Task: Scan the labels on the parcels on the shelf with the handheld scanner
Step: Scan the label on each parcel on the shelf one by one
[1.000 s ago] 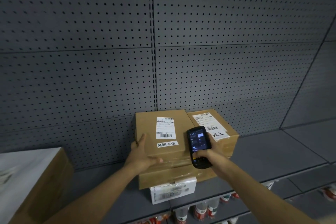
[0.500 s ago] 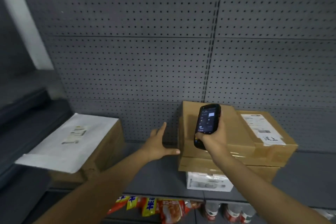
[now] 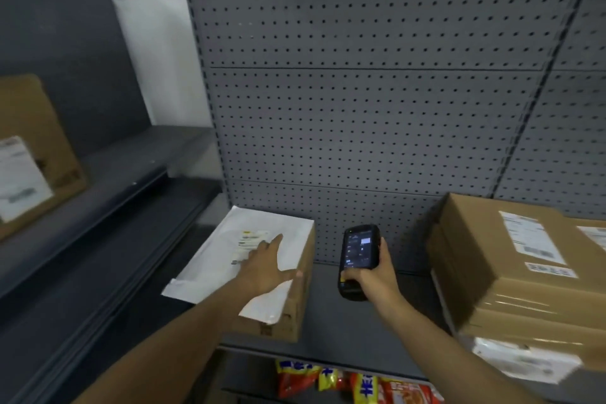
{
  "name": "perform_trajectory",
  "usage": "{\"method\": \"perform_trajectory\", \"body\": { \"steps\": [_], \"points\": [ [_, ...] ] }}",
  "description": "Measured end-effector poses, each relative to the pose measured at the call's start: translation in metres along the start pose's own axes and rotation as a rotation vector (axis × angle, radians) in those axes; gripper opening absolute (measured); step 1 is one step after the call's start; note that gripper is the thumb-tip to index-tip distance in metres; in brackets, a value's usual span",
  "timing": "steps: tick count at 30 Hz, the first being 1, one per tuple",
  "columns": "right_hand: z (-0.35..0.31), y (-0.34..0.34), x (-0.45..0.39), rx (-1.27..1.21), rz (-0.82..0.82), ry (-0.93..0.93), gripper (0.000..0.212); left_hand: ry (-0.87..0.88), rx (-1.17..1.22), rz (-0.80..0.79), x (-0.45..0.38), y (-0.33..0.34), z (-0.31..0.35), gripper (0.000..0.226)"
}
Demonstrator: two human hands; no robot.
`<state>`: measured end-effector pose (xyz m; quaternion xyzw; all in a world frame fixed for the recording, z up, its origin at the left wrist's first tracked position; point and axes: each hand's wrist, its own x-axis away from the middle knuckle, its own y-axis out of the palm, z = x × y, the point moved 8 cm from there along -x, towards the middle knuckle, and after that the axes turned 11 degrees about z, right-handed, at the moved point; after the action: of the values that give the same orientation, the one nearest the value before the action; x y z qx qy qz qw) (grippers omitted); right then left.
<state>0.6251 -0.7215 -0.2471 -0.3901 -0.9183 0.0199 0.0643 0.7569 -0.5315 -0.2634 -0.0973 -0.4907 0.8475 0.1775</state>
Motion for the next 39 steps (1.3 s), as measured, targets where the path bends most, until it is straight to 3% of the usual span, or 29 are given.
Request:
{"method": "perform_trajectory", "body": {
  "steps": [5, 19, 24, 29, 34, 37, 39],
  "points": [
    [0.016, 0.052, 0.012, -0.039, 0.011, 0.113, 0.082, -0.012, 0.062, -0.015, -0.008, -0.007, -0.04, 0.095],
    [0.046, 0.121, 0.011, -0.043, -0.076, 0.264, 0.079, -0.072, -0.033, 0.158, -0.035, -0.049, -0.135, 0.026],
    [0.051, 0.142, 0.02, -0.013, -0.038, 0.267, 0.082, -0.127, -0.044, 0.066, -0.055, -0.046, -0.172, 0.028],
    [0.058, 0.146, 0.027, 0.014, 0.039, 0.257, 0.087, -0.232, 0.23, -0.034, -0.063, -0.035, -0.19, 0.048],
    [0.056, 0.143, 0.032, 0.027, 0.077, 0.26, 0.092, -0.307, 0.617, 0.023, -0.065, -0.044, -0.192, 0.043],
    [0.056, 0.14, 0.036, 0.046, 0.079, 0.276, 0.092, -0.37, 0.934, -0.104, -0.056, -0.048, -0.183, 0.035],
    [0.053, 0.136, 0.04, 0.056, 0.073, 0.266, 0.087, -0.354, 0.928, -0.179, -0.048, -0.051, -0.178, 0.035]
  ]
}}
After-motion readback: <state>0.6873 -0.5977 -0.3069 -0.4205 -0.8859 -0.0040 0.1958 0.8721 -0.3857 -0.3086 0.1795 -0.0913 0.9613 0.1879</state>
